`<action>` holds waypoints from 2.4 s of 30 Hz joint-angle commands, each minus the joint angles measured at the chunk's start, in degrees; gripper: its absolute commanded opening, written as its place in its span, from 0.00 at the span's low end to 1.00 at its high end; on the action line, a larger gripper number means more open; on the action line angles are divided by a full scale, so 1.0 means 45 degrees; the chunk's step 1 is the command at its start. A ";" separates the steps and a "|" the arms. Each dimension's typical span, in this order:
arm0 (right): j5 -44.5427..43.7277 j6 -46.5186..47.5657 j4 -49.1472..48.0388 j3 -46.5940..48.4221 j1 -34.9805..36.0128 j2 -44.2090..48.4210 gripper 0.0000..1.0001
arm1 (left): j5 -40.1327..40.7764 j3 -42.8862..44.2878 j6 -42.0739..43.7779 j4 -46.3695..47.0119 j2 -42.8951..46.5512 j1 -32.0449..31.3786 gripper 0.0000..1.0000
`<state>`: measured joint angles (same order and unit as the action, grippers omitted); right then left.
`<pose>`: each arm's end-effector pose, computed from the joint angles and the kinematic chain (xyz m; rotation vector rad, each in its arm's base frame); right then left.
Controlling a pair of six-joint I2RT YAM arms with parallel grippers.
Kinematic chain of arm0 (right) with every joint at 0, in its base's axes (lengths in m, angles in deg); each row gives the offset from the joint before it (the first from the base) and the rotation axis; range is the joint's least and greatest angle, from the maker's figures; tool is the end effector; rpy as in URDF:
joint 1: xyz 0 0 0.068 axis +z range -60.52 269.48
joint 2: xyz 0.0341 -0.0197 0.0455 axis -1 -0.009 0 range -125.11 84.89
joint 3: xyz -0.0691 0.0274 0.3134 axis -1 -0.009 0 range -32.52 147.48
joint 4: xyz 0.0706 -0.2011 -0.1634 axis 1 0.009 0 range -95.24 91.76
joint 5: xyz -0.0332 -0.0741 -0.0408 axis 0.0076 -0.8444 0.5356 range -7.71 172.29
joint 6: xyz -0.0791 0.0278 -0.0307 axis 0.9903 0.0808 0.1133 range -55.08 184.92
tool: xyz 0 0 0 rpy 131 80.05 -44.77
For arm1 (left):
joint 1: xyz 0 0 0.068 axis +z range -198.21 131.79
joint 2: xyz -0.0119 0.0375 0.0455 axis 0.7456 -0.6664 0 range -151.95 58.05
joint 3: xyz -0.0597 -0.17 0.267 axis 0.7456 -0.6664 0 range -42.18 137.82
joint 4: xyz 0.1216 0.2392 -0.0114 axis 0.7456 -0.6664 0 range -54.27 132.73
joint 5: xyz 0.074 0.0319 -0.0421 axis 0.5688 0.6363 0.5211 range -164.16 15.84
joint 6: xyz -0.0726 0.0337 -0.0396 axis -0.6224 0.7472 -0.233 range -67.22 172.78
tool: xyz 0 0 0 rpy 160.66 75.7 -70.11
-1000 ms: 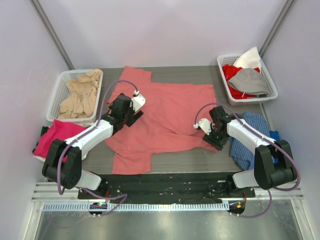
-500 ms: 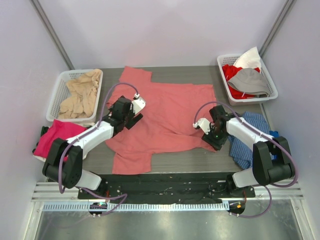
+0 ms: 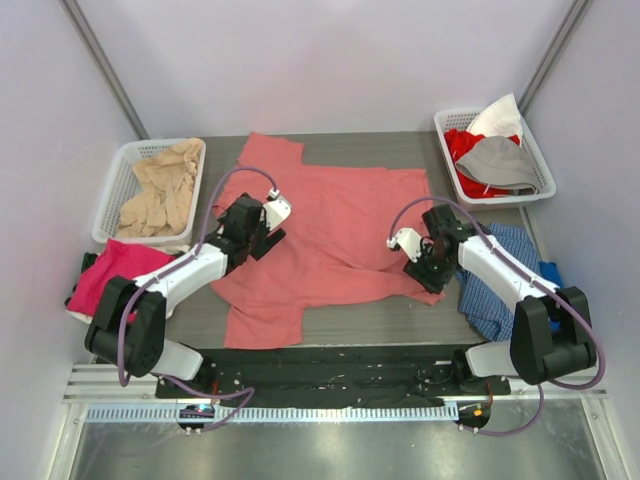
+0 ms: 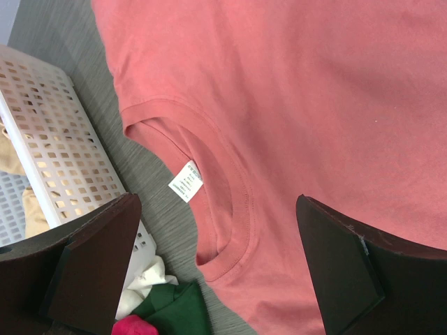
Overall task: Fold and stack the t-shirts
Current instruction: Flatten the tshirt out
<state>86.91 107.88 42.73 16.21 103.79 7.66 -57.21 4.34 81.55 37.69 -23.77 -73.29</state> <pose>0.2279 0.0647 0.2035 -1.3984 2.5325 0.0280 0.3091 -0.1191 0.2307 0.8843 2.0849 0.3703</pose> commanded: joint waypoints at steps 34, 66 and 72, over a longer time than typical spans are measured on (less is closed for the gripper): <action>0.1043 0.0493 -0.1303 -0.0907 -0.1460 -0.1138 0.47 | 0.0179 -0.0358 0.0266 0.0885 0.0058 0.0007 1.00; 0.2976 0.0413 0.3715 0.1183 -0.1245 0.2337 0.01 | -0.0857 0.4077 -0.0614 -0.0208 -0.2970 0.0007 1.00; 0.3679 0.0746 0.5199 0.1456 -0.1207 0.2865 0.01 | -0.0641 0.3511 0.0050 -0.0326 -0.2170 0.0007 1.00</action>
<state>99.92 109.50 59.71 19.93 98.00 17.89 -60.05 21.23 79.85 36.62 -38.17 -73.29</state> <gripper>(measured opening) 0.033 0.996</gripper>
